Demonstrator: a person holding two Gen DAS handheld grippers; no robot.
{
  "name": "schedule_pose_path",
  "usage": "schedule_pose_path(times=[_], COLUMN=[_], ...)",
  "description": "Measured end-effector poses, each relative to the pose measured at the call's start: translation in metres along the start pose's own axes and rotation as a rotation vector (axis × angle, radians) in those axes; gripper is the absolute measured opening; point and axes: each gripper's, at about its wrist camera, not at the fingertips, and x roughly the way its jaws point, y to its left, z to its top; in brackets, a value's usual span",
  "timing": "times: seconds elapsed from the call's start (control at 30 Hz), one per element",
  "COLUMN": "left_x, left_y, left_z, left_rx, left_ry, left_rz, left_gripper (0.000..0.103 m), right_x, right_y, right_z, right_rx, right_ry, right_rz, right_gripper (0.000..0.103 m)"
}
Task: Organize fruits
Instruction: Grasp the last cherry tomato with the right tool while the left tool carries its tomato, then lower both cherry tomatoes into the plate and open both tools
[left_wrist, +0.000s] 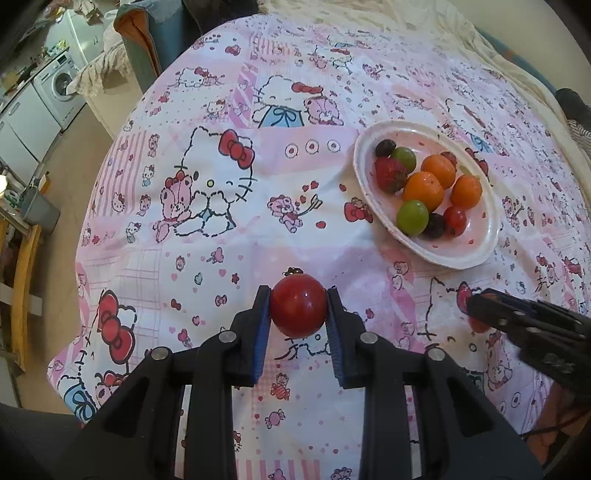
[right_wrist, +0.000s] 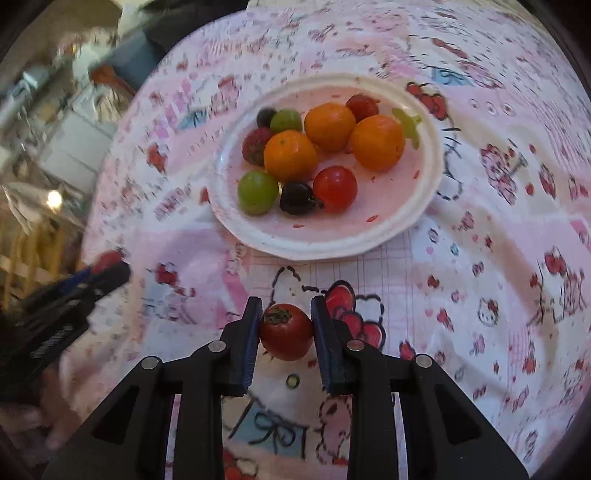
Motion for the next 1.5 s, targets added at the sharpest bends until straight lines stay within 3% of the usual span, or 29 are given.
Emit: schedule_pose_path(times=[0.1,0.5,0.63,0.93,1.2,1.5], left_x=[-0.007,-0.049,-0.035,0.016,0.056,0.068], left_y=[-0.001,-0.010,-0.015,-0.042,-0.054,-0.058], left_z=[0.002,0.042,0.061,0.088,0.093,0.090], left_rx=[-0.005,0.045,0.062,0.145,0.156,0.151], left_ry=[-0.024,-0.144,-0.098,-0.035,-0.007,0.022], left_rz=[-0.015,-0.130,-0.151,-0.150,-0.175,-0.201], left_gripper=[0.025,0.024,0.024,0.025,0.025,0.026], right_x=[-0.023,-0.100,-0.104,-0.064,-0.023,-0.001], right_y=[-0.005,-0.031,-0.042,-0.063,-0.073,-0.080], right_z=[-0.003,0.017,0.037,0.081,0.086,0.084], right_rx=[0.046,0.140,0.153,0.189,0.240,0.272], right_ry=[-0.060,-0.234,-0.240,-0.181,-0.100,-0.054], right_rz=[0.081,0.215,0.210,0.155,0.149,0.098], right_gripper=[0.029,0.029,0.029,0.029,0.029,0.030])
